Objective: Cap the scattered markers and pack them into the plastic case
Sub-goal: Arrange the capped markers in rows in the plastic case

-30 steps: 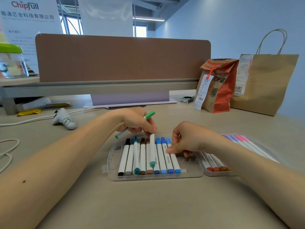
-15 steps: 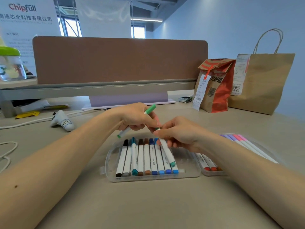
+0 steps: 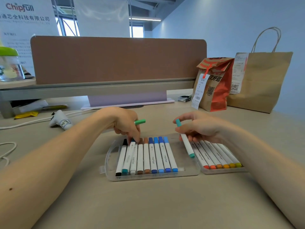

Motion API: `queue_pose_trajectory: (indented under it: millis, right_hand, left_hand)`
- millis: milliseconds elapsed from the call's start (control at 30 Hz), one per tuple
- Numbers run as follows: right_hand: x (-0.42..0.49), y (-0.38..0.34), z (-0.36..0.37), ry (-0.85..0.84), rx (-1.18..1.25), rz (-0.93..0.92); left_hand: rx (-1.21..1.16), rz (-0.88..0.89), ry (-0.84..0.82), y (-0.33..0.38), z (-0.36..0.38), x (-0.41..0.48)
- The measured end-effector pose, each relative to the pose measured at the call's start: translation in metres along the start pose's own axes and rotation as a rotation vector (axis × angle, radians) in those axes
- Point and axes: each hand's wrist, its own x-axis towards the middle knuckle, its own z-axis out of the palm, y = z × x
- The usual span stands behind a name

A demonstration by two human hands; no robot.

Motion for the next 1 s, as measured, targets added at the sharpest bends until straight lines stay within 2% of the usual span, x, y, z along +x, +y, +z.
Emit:
queue_pose_trajectory:
  millis: [67, 133, 200, 267, 433, 600, 767, 1000]
  right_hand:
    - [0.0, 0.0, -0.001, 0.002, -0.008, 0.007]
    - [0.001, 0.0, -0.003, 0.004, -0.005, 0.021]
    - [0.002, 0.0, -0.004, 0.01, 0.009, 0.038]
    - [0.002, 0.0, -0.005, 0.02, 0.014, 0.049]
    - [0.003, 0.003, -0.005, 0.01, -0.032, 0.052]
    - [0.004, 0.005, -0.008, -0.007, -0.06, 0.042]
    - [0.003, 0.005, -0.011, -0.019, -0.066, 0.03]
    - [0.001, 0.004, -0.016, -0.017, -0.052, 0.04]
  left_hand:
    - [-0.1, 0.035, 0.08, 0.001, 0.0, 0.0]
    - [-0.31, 0.116, 0.161, 0.005, -0.001, 0.002]
    - [-0.53, 0.191, 0.185, 0.016, 0.003, 0.003]
    - [-0.626, 0.208, 0.196, 0.029, 0.014, 0.006]
    - [-0.498, 0.156, 0.24, 0.047, 0.042, 0.02]
    - [-0.398, 0.208, 0.36, 0.052, 0.053, 0.024]
    - [-0.245, 0.234, 0.365, 0.055, 0.058, 0.022]
    - [-0.101, 0.223, 0.271, 0.057, 0.056, 0.014]
